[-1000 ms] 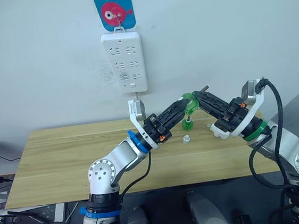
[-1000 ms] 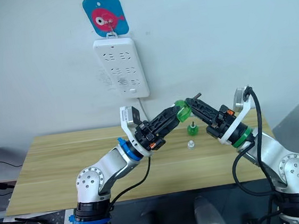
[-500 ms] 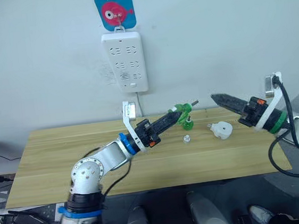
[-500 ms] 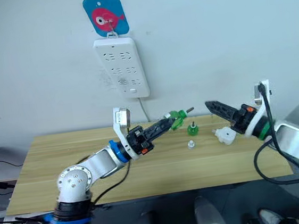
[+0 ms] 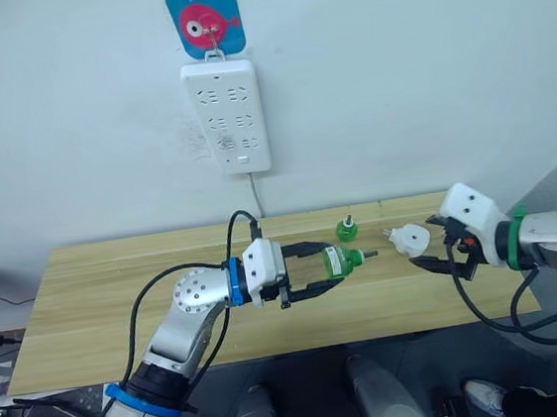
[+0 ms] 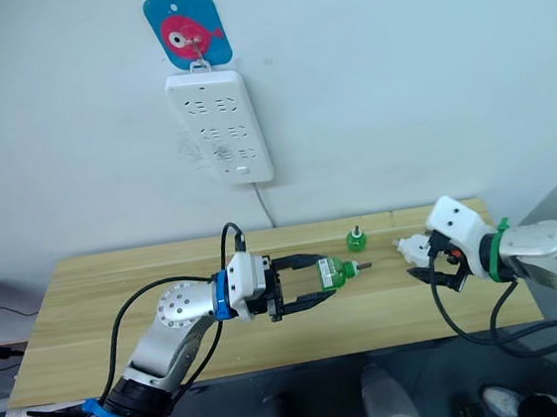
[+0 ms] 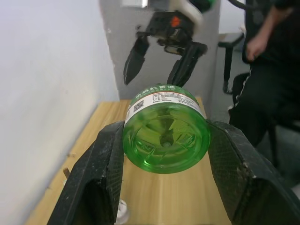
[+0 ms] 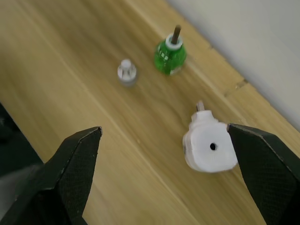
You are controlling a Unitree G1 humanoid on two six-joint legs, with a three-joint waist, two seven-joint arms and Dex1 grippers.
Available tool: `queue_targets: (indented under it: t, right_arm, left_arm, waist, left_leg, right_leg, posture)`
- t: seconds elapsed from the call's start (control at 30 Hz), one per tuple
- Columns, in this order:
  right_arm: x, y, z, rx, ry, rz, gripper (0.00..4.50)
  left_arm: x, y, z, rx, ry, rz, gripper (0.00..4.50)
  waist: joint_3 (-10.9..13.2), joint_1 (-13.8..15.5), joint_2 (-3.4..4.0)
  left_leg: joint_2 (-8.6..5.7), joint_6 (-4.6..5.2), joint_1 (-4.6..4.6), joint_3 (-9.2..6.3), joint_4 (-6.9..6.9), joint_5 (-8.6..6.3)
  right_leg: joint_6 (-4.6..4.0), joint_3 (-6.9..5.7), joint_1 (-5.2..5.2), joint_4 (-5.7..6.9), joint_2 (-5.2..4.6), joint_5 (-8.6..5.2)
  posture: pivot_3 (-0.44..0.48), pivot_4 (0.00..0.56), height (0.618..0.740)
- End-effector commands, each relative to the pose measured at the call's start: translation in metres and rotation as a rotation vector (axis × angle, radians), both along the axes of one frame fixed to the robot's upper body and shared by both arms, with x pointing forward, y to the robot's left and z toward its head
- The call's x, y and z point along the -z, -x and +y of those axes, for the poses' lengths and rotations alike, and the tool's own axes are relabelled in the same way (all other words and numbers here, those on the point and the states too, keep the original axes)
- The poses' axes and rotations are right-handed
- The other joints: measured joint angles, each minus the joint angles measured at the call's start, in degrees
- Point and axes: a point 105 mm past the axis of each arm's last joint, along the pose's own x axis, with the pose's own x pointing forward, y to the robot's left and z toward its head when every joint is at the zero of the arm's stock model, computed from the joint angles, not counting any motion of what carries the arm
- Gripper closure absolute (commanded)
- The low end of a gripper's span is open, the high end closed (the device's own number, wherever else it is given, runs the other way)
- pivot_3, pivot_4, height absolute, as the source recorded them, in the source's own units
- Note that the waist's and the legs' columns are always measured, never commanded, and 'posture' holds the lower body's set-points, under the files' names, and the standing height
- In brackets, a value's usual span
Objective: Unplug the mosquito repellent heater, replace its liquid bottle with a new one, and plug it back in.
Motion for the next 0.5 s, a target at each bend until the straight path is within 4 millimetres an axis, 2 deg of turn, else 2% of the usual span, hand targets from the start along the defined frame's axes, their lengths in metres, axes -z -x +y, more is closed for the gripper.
queue_targets:
  t: [0.03,0.13,0.27,0.5]
  right_arm:
    - [0.003,-0.016,-0.002,0.02,0.074,-0.007,0.0]
    - [0.01,-0.029,-0.001,0.019,0.11,0.024,0.0]
    - [0.026,-0.047,-0.009,0.037,0.18,0.062,0.0]
    - [0.038,-0.07,-0.013,0.053,0.234,0.092,0.0]
  left_arm:
    - [0.005,0.003,0.005,0.014,-0.01,-0.077,2.21]
    - [0.015,0.0,0.013,-0.012,-0.036,-0.076,2.21]
    - [0.022,-0.003,0.021,-0.063,-0.049,-0.041,2.21]
    - [0.024,0.001,0.025,-0.083,-0.062,-0.024,2.21]
  waist:
    - [0.02,-0.23,-0.02]
    - [0.08,-0.84,-0.03]
    - [0.16,-1.44,-0.05]
    - [0.21,-2.15,-0.03]
  left_leg:
    - [0.0,0.0,0.01,0.01,-0.01,0.0]
    - [0.0,0.04,0.0,0.01,-0.01,-0.02]
    - [-0.04,0.21,0.0,0.01,0.01,-0.12]
    - [-0.04,0.25,0.05,0.04,0.0,-0.15]
  right_leg:
    - [0.0,0.01,0.0,0.01,0.0,0.0]
    - [0.02,0.02,-0.03,0.05,0.0,0.0]
    - [0.05,0.01,-0.03,0.09,-0.07,0.0]
    - [-0.03,0.03,-0.02,0.16,-0.07,0.05]
  posture:
    - [-0.311,0.248,0.74]
    - [-0.317,0.252,0.74]
    - [-0.314,0.257,0.74]
    - [-0.297,0.256,0.74]
